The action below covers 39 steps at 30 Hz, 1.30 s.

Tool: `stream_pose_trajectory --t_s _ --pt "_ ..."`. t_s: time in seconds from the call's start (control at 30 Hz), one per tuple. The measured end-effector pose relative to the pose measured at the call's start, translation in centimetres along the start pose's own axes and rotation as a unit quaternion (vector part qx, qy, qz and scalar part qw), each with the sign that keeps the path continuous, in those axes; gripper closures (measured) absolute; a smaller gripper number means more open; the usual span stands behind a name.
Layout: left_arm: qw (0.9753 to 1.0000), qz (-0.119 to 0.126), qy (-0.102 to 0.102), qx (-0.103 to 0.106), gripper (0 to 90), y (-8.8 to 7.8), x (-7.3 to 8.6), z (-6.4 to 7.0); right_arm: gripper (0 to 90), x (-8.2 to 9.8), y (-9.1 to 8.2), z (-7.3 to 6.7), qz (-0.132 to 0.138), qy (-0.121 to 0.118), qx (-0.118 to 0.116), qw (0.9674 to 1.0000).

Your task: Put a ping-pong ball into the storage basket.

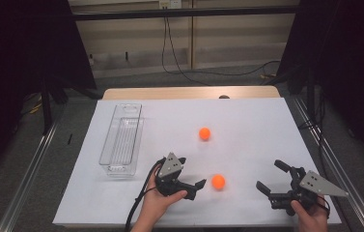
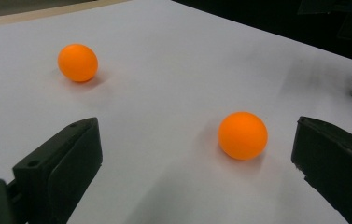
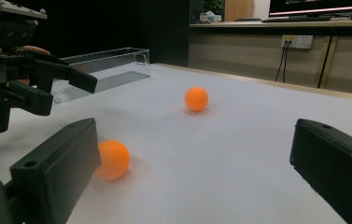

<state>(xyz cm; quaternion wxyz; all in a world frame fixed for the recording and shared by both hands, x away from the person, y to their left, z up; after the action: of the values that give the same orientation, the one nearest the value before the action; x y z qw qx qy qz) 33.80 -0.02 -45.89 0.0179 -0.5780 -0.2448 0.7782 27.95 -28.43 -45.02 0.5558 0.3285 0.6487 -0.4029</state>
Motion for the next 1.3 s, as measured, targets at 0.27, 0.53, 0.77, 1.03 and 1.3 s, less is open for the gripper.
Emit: stream_pose_trajectory --t_s 0.27,0.53,0.77,1.03,1.3 --pt "1.0000 -0.003 0.000 0.002 1.9 0.4 0.0 0.1 1.2 0.0 0.0 0.0 0.000 -0.002 -0.001 1.0000" --pt "1.0000 -0.007 0.001 0.005 2.0 0.8 -0.1 0.2 1.2 0.0 0.0 0.0 0.001 -0.001 -0.001 1.0000" --pt "0.9999 -0.009 0.001 0.006 2.0 1.1 -0.1 0.2 1.2 0.0 0.0 0.0 0.001 -0.001 -0.001 1.0000" --pt "0.9999 -0.014 0.001 0.008 2.0 1.3 0.0 0.3 1.3 0.0 0.0 0.0 0.001 -0.002 -0.002 1.0000" --pt "0.9998 -0.016 -0.001 0.009 2.0 1.7 0.0 0.3 1.3 0.0 0.0 0.0 0.001 -0.002 -0.002 1.0000"
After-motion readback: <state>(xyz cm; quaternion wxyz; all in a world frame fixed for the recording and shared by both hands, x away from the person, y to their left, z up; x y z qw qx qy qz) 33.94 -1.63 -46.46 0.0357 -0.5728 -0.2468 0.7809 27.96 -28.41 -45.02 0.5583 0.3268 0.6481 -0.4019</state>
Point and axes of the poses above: each handheld gripper's, and its own axes: y roughly forward along the jaws, x roughly out of its underside, z roughly to its right, the point moved 6 cm from there along y, roughly forward along the jaws, and after that the axes turned 10 degrees about x, right-handed, at the moved point
